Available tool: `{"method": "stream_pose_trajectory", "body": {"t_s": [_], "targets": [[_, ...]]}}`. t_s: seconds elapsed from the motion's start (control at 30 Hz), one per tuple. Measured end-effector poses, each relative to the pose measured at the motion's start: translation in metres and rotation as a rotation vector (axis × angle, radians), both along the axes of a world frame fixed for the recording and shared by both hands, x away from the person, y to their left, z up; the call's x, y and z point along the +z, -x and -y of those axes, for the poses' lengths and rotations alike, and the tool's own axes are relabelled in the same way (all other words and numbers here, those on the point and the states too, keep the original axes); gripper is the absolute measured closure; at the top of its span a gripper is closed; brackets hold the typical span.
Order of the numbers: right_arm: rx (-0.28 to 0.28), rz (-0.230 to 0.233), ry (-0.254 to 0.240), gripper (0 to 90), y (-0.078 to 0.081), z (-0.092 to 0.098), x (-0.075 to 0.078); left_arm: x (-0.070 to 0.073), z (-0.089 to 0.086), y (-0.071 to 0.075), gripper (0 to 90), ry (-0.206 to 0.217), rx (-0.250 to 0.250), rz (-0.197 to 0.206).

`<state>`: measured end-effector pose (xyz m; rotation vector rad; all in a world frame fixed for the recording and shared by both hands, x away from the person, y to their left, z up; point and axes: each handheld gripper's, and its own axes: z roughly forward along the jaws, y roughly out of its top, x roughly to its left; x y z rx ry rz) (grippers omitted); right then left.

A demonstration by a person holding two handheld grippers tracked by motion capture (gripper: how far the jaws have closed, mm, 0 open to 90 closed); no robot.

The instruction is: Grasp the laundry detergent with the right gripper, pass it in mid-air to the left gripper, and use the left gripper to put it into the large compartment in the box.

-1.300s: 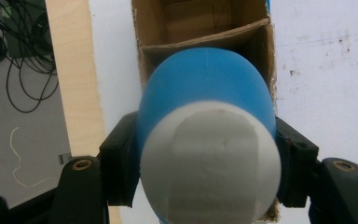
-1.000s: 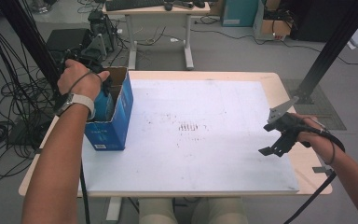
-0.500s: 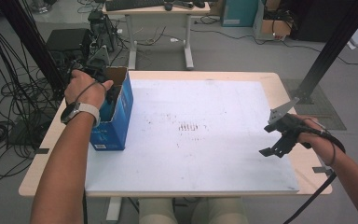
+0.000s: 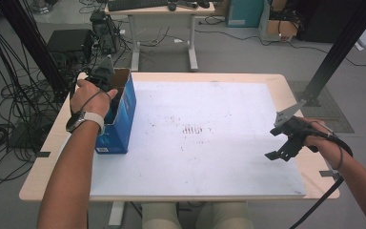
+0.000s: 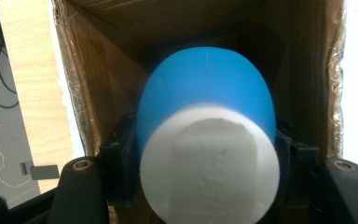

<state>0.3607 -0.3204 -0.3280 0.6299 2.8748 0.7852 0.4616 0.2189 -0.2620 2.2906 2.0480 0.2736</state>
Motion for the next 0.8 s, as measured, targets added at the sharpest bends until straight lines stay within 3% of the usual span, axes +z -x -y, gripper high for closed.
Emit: {"method": "stream_pose_trajectory", "body": {"t_s": [0.1,0.37,0.43,0.57,0.8], "targets": [[-0.031,-0.023,0.011,3.2,0.0027,-0.0004,0.0007,-0.0005,-0.0004,-0.0001,37.5,0.0,-0.001,0.001],[-0.028,-0.021,0.012,3.2,0.003,0.0008,0.0005,-0.0006,-0.0002,-0.0004,37.4,-0.005,-0.002,-0.005],[-0.002,-0.003,0.0,3.2,0.0016,0.0011,-0.0011,-0.0009,0.0001,-0.0004,37.4,-0.009,-0.004,-0.003],[-0.029,-0.022,0.013,3.2,0.0041,0.0019,0.0003,-0.0008,-0.0001,-0.0003,37.4,-0.003,-0.001,-0.004],[-0.027,-0.017,0.012,3.2,0.0049,0.0029,0.0016,-0.0008,0.0001,-0.0004,37.4,-0.005,-0.001,-0.004]]}}
